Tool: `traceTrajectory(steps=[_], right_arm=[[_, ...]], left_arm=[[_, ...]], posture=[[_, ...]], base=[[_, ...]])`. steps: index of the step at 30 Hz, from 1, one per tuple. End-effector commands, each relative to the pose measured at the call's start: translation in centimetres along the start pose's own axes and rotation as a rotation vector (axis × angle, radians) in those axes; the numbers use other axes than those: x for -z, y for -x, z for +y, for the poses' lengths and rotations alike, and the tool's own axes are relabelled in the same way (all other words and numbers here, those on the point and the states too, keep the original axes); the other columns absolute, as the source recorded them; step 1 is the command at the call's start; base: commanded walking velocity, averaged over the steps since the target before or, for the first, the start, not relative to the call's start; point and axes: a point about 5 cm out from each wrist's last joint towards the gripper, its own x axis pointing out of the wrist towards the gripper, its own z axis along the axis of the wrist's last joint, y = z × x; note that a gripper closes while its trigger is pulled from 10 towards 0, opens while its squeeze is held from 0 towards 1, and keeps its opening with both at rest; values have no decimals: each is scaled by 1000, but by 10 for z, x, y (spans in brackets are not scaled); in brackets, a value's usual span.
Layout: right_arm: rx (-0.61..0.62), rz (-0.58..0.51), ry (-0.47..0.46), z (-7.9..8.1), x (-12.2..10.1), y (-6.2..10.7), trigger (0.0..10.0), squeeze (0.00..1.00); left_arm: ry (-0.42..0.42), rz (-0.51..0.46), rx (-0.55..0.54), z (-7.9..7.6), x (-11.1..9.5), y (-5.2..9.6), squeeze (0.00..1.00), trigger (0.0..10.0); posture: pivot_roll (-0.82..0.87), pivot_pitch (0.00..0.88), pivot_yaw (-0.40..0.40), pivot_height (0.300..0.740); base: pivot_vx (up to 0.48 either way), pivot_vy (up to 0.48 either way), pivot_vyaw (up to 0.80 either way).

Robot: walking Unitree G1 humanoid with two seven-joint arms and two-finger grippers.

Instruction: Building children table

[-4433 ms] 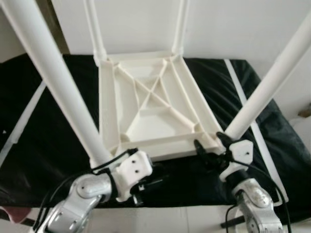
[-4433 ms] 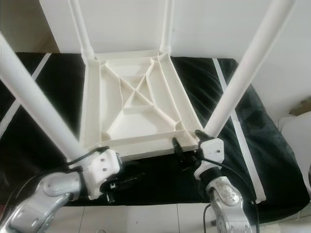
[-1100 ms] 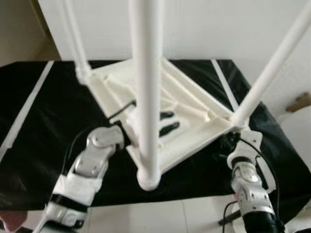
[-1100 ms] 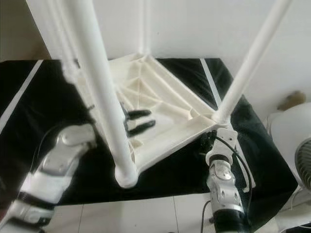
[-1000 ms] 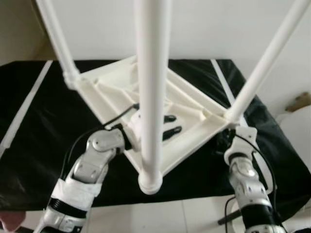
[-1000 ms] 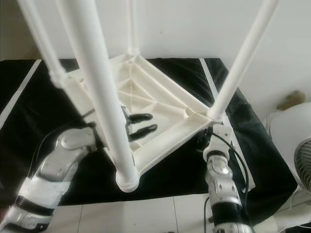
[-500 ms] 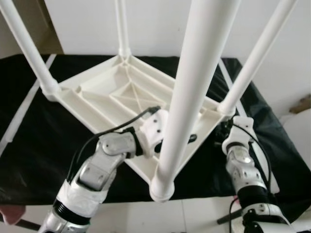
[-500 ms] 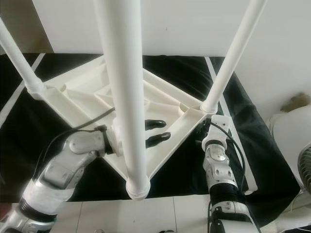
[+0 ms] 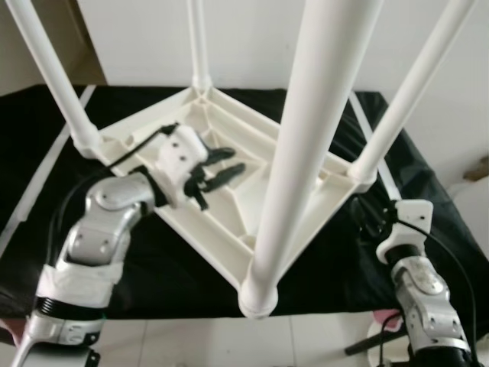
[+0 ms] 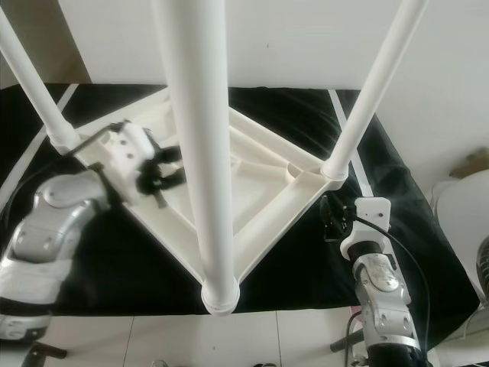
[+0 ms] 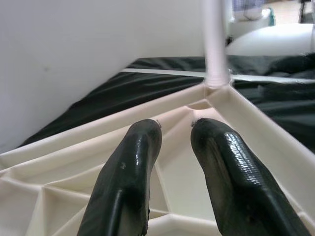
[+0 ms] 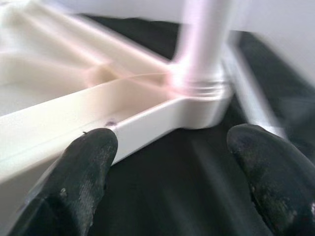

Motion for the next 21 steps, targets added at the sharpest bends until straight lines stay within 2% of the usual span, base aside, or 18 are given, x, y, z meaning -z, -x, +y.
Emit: traceTrajectory(steps=[1,2,3,5,6,7,8,10,11,12,13,14,15,17,18,19,21], right_arm=[[-87,2,-9,6,-4,6,10000,0],[-87,2,-9,6,-4,6,10000,0],[-206,-25,-13,16,-16,13,10000,0],[-206,-25,-13,16,-16,13,10000,0],[-263,-30,-21,20,-20,16,10000,0],[-263,-30,-21,20,-20,16,10000,0],[-349,-31,-34,26,-24,20,10000,0],[-349,-31,-34,26,-24,20,10000,0],[-403,-29,-45,30,-27,24,10000,0],[-521,-18,-44,40,-30,30,10000,0],[-521,-18,-44,40,-30,30,10000,0],[-632,-6,-47,50,-32,36,10000,0],[-632,-6,-47,50,-32,36,10000,0],[-810,25,-47,64,-34,49,10000,0],[-810,25,-47,64,-34,49,10000,0],[-874,39,-47,66,-35,55,10000,0],[-920,52,-45,67,-35,59,10000,0]], left_arm=[[-3,-12,-91,14,-1,6,0,10000],[-3,-12,-91,14,-1,6,0,10000],[-8,1,-194,37,2,15,0,10000],[-8,1,-194,37,2,15,0,10000],[-17,16,-217,44,5,20,0,10000],[-17,16,-217,44,5,20,0,10000],[-17,29,-217,47,7,26,0,10000],[-17,29,-217,47,7,26,0,10000],[-17,37,-208,47,9,29,0,10000],[0,70,-162,43,16,36,0,10000],[0,70,-162,43,16,36,0,10000],[3,121,-106,36,24,44,0,10000],[3,121,-106,36,24,44,0,10000],[11,227,-13,26,38,60,0,10000],[11,227,-13,26,38,60,0,10000],[24,253,14,23,42,65,0,10000],[24,265,32,21,44,69,0,10000]], posture=[[-116,152,24,740],[-116,152,24,740],[-129,153,26,740],[-129,153,26,740],[-134,152,29,740],[-134,152,29,740],[-139,149,32,740],[-139,149,32,740],[-139,149,32,740],[-148,146,43,740],[-148,146,43,740],[-145,146,41,740],[-145,146,41,740],[-139,145,42,740],[-139,145,42,740],[-136,144,41,740],[-136,144,41,740]], base=[[0,0,0],[0,0,0],[0,0,0],[0,0,0],[0,0,0],[0,0,0],[0,0,0],[0,0,0],[0,0,0],[0,0,0],[0,0,0],[0,0,0],[0,0,0],[0,0,0],[0,0,0],[0,0,0],[0,0,0]])
